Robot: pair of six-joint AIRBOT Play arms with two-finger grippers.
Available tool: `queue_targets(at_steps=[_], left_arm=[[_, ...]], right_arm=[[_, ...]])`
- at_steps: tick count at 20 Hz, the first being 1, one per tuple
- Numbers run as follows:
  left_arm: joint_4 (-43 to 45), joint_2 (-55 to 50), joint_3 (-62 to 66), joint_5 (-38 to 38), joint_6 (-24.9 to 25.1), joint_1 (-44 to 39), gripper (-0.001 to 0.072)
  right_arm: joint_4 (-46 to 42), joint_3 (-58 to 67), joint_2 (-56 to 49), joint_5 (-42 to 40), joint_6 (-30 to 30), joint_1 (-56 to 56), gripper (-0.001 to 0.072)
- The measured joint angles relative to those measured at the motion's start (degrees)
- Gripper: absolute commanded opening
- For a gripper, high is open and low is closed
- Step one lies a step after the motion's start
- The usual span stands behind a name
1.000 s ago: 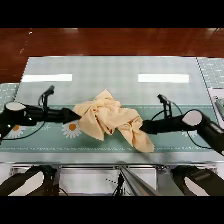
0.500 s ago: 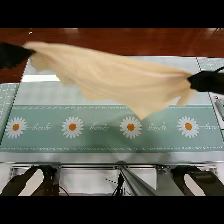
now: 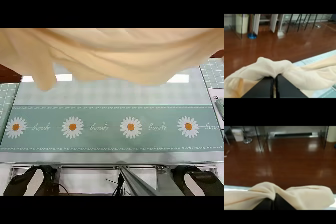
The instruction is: Fold the shirts.
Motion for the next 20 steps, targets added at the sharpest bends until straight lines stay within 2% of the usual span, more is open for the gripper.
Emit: queue_targets(at_steps=[2,6,9,11,15,20], left_arm=[[0.7,1.49,0.96,-2.16,-1.88,0.0,0.0025],[3.63,2.93,-1.33,-9.62,-6.05,0.0,0.0025],[5.42,3.98,-9.14,-13.03,-8.55,-0.26,0.0025],[6.25,4.7,-16.65,-14.03,-9.33,-1.18,0.0025],[6.73,5.29,-33.7,-12.72,-8.66,-4.24,0.0026],[10.75,5.46,-51.87,-6.73,-6.88,-6.34,0.0026]], right_arm=[[0.48,3.26,0.0,3.61,0.0,-0.07,0.0029],[-2.64,5.86,-2.56,17.22,-0.74,-0.07,0.0029],[-3.02,6.43,-8.09,26.93,-2.6,-0.07,0.0029],[-1.6,6.6,-13.46,30.38,-4.5,0.2,0.0029],[-2.34,6.71,-26.8,30.8,-7.74,2.78,0.0029],[-2.75,6.75,-44.17,25.49,-8.94,6.82,0.003]])
